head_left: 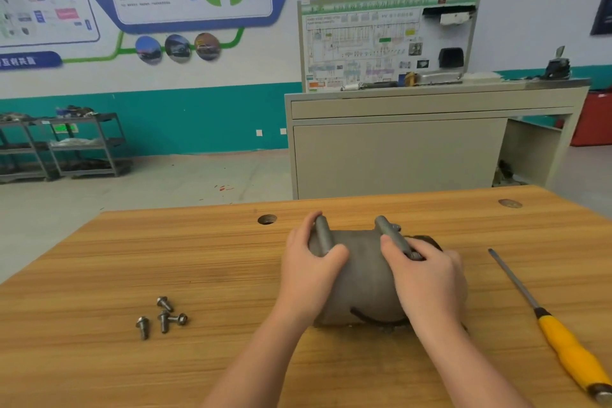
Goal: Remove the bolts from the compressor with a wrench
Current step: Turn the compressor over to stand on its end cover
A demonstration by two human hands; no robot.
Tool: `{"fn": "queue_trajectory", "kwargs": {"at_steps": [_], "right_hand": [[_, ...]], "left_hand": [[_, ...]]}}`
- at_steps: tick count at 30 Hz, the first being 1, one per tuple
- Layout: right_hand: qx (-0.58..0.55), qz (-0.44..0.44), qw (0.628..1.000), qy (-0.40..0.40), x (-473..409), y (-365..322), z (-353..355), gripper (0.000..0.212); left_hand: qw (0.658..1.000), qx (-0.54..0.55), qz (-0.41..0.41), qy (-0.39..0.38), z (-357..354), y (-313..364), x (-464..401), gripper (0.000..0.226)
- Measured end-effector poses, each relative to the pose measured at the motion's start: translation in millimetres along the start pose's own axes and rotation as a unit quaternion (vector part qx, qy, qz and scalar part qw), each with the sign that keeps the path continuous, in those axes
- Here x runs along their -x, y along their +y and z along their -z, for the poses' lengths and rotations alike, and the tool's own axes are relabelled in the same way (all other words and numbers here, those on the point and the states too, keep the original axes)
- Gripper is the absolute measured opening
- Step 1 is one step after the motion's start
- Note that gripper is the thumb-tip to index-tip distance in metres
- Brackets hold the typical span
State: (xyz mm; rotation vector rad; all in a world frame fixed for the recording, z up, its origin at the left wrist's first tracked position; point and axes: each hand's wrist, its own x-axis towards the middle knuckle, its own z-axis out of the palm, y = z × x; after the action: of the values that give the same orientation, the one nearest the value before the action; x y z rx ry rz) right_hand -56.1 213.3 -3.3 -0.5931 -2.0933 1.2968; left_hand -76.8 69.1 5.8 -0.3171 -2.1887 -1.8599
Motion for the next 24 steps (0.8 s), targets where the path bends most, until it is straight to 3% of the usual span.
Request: {"fn": "queue_trajectory", "kwargs": {"at_steps": [4,8,14,17,19,21,22,24], "right_hand": [[0.050,0.076,0.996,0.011,17.9,-23.7,-11.8,0.043],[0.072,0.154,0.985,0.031,27.9,-33.3,-17.6,0.033],[0.213,0.267,0.938,0.055,40.1,-63.1,-27.0,0.030],[0.276,0.306,0.910,0.044,50.2,-84.9,-35.8,0.038],[0.314,0.331,0.890,0.006,57.1,-98.6,-45.6,0.047],[0.338,0.364,0.867,-0.028,62.7,-109.3,-57.0,0.054],[0.351,0.379,0.855,-0.042,66.0,-113.8,-62.3,0.055],[0.370,0.410,0.832,-0.051,74.5,-116.7,-71.4,0.055]], "left_hand": [[0.995,0.077,0.012,0.064,23.5,-14.4,13.0,0.071],[0.983,0.146,0.001,0.110,34.0,-28.2,18.9,0.073],[0.948,0.238,0.022,0.213,28.7,-46.8,19.6,0.043],[0.962,0.132,0.036,0.234,40.7,-54.9,20.9,0.041],[0.975,-0.052,0.077,0.204,56.5,-61.8,25.7,0.065],[0.949,-0.237,0.107,0.176,73.7,-65.1,32.4,0.081],[0.934,-0.284,0.108,0.186,80.9,-63.8,36.0,0.089],[0.938,-0.273,0.075,0.199,95.2,-59.4,45.5,0.099]]}}
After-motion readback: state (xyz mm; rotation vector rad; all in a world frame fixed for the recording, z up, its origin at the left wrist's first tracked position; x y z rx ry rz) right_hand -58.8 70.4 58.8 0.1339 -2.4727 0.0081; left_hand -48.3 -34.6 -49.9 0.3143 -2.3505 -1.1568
